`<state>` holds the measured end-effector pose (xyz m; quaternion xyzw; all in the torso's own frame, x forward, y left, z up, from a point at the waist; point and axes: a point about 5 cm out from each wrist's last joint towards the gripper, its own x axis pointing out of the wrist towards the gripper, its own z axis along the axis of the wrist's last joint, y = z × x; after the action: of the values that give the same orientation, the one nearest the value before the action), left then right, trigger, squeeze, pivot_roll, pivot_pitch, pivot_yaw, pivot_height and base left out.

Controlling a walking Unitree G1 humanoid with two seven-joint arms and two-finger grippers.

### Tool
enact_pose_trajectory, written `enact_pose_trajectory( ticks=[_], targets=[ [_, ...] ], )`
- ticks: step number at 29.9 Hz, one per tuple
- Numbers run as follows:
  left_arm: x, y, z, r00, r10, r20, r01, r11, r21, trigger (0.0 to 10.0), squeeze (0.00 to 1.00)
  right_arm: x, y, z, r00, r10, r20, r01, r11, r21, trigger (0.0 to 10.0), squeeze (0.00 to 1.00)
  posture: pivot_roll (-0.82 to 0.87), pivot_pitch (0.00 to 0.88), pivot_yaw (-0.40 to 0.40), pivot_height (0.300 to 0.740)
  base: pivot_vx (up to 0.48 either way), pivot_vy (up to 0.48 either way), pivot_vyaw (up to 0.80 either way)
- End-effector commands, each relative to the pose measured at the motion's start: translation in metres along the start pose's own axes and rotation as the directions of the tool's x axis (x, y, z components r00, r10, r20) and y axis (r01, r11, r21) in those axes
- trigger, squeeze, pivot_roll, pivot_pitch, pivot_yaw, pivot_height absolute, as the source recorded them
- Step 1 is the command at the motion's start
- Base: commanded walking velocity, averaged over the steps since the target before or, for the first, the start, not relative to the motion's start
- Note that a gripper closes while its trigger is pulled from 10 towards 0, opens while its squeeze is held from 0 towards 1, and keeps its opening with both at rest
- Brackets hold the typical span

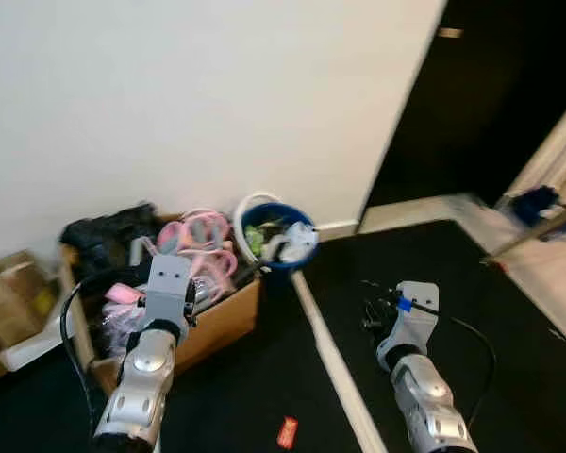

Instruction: Picking trash to rubbish bin

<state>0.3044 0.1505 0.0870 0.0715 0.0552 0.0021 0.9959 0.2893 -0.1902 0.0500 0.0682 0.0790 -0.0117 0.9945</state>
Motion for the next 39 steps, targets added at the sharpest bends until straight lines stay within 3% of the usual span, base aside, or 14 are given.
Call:
enact_pose_trajectory(
  ticks=[1,9,17,39],
  targets=[
    [-0.002,0.001,-0.010,0.999,0.012,-0.039,-0.012,1.000,-0.005,10.0,0.00,-0.004,0.002,-0.005,1.000,-0.002,-0.020,0.002,1.000,0.009,10.0,0.00,-0.08,0.075,-0.028,0.740,0.000,0.000,-0.80],
    [-0.002,-0.005,-0.008,0.999,-0.012,-0.033,0.012,1.000,0.015,10.0,0.00,-0.005,-0.002,-0.008,0.999,-0.004,-0.037,0.004,1.000,0.010,10.0,0.00,-0.05,0.078,-0.021,0.740,0.000,0.000,-0.80],
    [-0.002,0.003,-0.009,0.999,-0.028,-0.036,0.029,0.999,0.044,10.0,0.00,-0.007,0.002,-0.012,0.999,-0.029,-0.044,0.031,0.999,0.043,10.0,0.00,-0.04,0.089,0.004,0.740,0.000,0.000,-0.80],
    [-0.002,0.003,-0.003,0.997,-0.076,-0.020,0.076,0.997,-0.007,10.0,0.00,-0.013,-0.005,-0.016,0.997,-0.058,-0.049,0.061,0.996,0.061,10.0,0.00,-0.04,0.086,0.013,0.740,0.000,0.000,-0.80]
  ],
)
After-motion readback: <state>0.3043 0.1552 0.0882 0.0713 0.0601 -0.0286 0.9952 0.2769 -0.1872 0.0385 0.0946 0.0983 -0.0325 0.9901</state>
